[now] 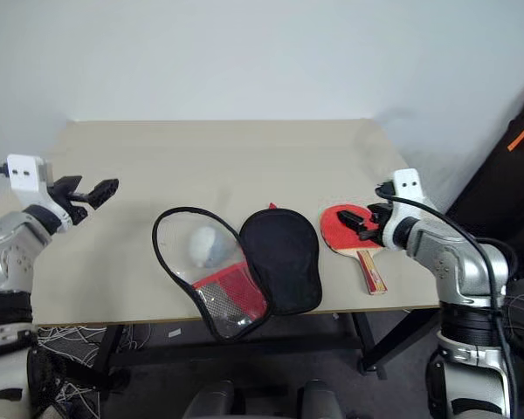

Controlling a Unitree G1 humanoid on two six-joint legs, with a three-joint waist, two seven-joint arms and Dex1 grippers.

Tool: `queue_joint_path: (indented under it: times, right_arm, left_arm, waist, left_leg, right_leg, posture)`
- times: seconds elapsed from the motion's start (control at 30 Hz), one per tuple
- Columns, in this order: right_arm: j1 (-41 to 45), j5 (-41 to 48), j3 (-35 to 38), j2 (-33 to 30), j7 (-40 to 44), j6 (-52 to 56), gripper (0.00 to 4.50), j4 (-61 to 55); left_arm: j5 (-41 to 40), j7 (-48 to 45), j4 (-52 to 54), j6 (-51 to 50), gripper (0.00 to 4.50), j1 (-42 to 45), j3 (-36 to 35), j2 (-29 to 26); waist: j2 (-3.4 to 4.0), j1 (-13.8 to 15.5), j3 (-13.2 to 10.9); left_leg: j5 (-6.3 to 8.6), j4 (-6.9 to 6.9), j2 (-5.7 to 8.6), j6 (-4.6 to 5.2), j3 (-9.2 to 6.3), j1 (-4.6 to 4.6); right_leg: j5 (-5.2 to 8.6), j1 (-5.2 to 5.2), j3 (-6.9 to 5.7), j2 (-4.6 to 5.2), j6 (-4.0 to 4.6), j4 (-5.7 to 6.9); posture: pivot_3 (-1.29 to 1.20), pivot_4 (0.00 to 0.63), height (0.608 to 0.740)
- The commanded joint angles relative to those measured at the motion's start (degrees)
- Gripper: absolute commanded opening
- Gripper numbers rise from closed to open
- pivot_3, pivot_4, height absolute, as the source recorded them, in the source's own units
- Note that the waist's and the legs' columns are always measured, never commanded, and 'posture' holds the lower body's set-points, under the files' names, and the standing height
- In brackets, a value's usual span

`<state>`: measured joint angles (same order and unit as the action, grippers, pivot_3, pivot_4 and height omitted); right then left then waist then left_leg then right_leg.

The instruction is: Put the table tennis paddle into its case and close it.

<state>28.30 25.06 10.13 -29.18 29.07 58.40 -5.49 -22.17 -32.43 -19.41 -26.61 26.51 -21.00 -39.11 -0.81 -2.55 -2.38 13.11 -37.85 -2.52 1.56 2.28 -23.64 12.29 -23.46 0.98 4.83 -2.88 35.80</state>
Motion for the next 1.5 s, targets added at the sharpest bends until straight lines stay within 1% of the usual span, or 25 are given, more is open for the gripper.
queue_joint_path:
  times: [0.03, 0.17, 0.27, 0.3, 0.37, 0.43, 0.5, 0.67, 0.7, 0.83, 0.93, 1.03, 1.23, 1.47, 1.5]
  right_arm:
    - [3.81, -0.03, -1.4, 0.97, 1.41, -5.04, 4.44, 0.99]
    - [3.14, -0.61, -2.33, 2.37, 0.11, -6.29, 4.44, 0.41]
    - [2.25, 1.29, -0.6, 3.26, -1.2, -4.4, 4.44, -2.44]
    - [1.38, 1.7, -0.65, 3.1, -0.87, -4.21, 4.44, -3.31]
    - [-0.87, 3.01, -0.57, 2.55, 0.16, -3.6, 4.44, -6.16]
    - [-2.36, 4.88, -0.04, 1.8, 1.41, -2.63, 4.44, -8.49]
    - [-3.38, 5.71, -0.06, 0.61, 2.65, -2.43, 4.44, -9.31]
    - [-4.43, 7.12, -1.77, -4.02, 8.22, -2.69, 4.44, -7.82]
    - [-4.39, 7.33, -1.89, -4.66, 9.0, -2.84, 4.44, -7.5]
    - [-4.43, 8.61, -4.41, -10.56, 17.72, -3.46, 4.44, -6.73]
    - [-4.85, 8.49, -5.54, -14.11, 22.26, -4.2, 4.44, -5.35]
    - [-4.47, 8.42, -7.15, -16.73, 25.4, -4.09, 4.44, -5.01]
    - [-3.66, 7.98, -7.33, -19.56, 27.17, -3.82, 4.44, -3.22]
    - [-5.71, 5.21, -7.43, -21.73, 23.11, -1.78, 4.44, -3.08]
    - [-5.79, 4.86, -6.84, -21.06, 20.4, 0.52, 4.44, -3.09]
  left_arm:
    - [-1.29, 0.52, 3.29, -0.13, 4.5, -0.25, -1.94, -0.34]
    - [-0.79, 0.05, 0.24, 0.59, 4.5, 0.97, -2.1, -1.23]
    - [-1.59, -2.62, -0.88, -1.02, 4.5, 5.22, -0.84, -2.74]
    - [-2.74, -4.2, -0.8, -1.82, 4.5, 6.01, -1.01, -2.9]
    - [-5.4, -8.99, 0.83, -5.42, 4.5, 5.93, -1.28, -4.96]
    - [-7.96, -13.93, 2.48, -9.38, 4.5, 5.05, -1.55, -7.88]
    - [-8.82, -17.04, 3.0, -11.2, 4.5, 4.22, -1.27, -10.04]
    - [-10.98, -26.82, 5.38, -15.12, 4.5, -0.75, -0.47, -15.94]
    - [-11.28, -28.04, 5.92, -15.6, 4.5, -1.62, -0.4, -16.58]
    - [-12.28, -33.65, 10.02, -17.75, 4.5, -7.64, 0.58, -19.29]
    - [-13.52, -34.49, 13.79, -19.65, 4.5, -10.1, 0.44, -18.91]
    - [-13.28, -35.13, 15.05, -18.83, 4.5, -11.95, 0.73, -18.55]
    - [-13.69, -32.66, 18.79, -18.48, 4.5, -14.44, 1.25, -14.86]
    - [-11.46, -29.62, 21.02, -15.97, 4.5, -14.94, 3.9, -11.26]
    - [-11.66, -29.42, 20.98, -15.75, 4.5, -14.29, 4.2, -10.87]
  waist:
    - [-0.02, 0.0, 0.01]
    - [-0.04, 0.06, 0.01]
    - [-0.07, 0.09, 0.0]
    - [-0.07, 0.08, 0.01]
    - [-0.07, 0.01, 0.01]
    - [-0.05, -0.22, 0.0]
    - [-0.02, -0.49, -0.02]
    - [0.03, -0.42, -0.03]
    - [0.02, -0.4, -0.03]
    - [0.02, -0.26, -0.04]
    - [0.01, -0.2, -0.04]
    - [0.0, -0.11, -0.06]
    - [0.01, 0.01, -0.06]
    - [-0.01, 0.09, -0.05]
    - [-0.01, 0.06, -0.05]
  left_leg:
    - [0.0, -0.01, -0.01, 0.0, 0.0, 0.0]
    - [0.01, 0.0, 0.0, -0.01, -0.04, -0.01]
    - [0.0, -0.02, 0.0, -0.01, -0.03, -0.05]
    - [0.0, -0.02, 0.0, -0.01, -0.05, -0.06]
    - [0.01, 0.0, 0.0, -0.02, -0.04, -0.06]
    - [0.03, 0.05, 0.0, -0.04, 0.0, -0.04]
    - [0.03, 0.06, -0.03, -0.05, 0.02, -0.04]
    - [0.04, 0.04, -0.07, -0.06, 0.05, 0.05]
    - [0.04, 0.05, -0.08, -0.06, 0.06, 0.04]
    - [0.14, 0.04, -0.07, -0.22, 0.06, 0.03]
    - [0.17, 0.03, -0.08, -0.27, 0.06, 0.03]
    - [0.18, 0.02, -0.1, -0.28, 0.06, 0.03]
    - [0.17, 0.02, -0.1, -0.26, 0.09, 0.03]
    - [0.12, -0.02, -0.07, -0.17, 0.07, 0.02]
    - [0.11, -0.01, -0.07, -0.16, 0.07, 0.02]
  right_leg:
    - [0.0, 0.0, 0.0, -0.01, 0.0, 0.0]
    - [0.0, 0.03, -0.05, -0.01, 0.0, -0.04]
    - [0.0, 0.0, -0.07, 0.0, 0.0, -0.02]
    - [0.0, 0.0, -0.09, 0.0, 0.0, -0.02]
    - [0.0, 0.01, -0.09, 0.0, 0.0, -0.05]
    - [0.0, -0.03, -0.06, 0.0, 0.0, -0.04]
    - [0.01, -0.08, -0.05, -0.01, 0.0, -0.03]
    - [0.15, -0.05, -0.04, -0.01, -0.17, -0.02]
    - [0.21, -0.06, -0.04, 0.0, -0.07, -0.02]
    - [0.24, -0.06, -0.05, 0.05, -0.04, -0.04]
    - [0.25, -0.07, -0.06, 0.06, -0.04, -0.05]
    - [0.26, -0.08, -0.06, 0.06, -0.04, -0.05]
    - [0.27, -0.1, -0.04, 0.05, -0.05, -0.04]
    - [0.27, -0.06, -0.05, 0.06, -0.05, -0.04]
    - [0.27, -0.06, -0.05, 0.06, -0.05, -0.05]
  posture:
    - [0.0, 0.0, 0.74]
    - [0.0, 0.0, 0.74]
    - [0.0, 0.0, 0.74]
    - [0.0, 0.0, 0.74]
    - [0.0, 0.0, 0.74]
    - [0.0, 0.0, 0.74]
    - [0.0, 0.0, 0.74]
    - [0.0, 0.0, 0.74]
    - [0.0, 0.0, 0.74]
    - [0.0, 0.0, 0.74]
    - [0.0, 0.0, 0.74]
    - [0.0, 0.0, 0.74]
    - [0.0, 0.0, 0.74]
    - [0.0, 0.0, 0.74]
    - [0.0, 0.0, 0.74]
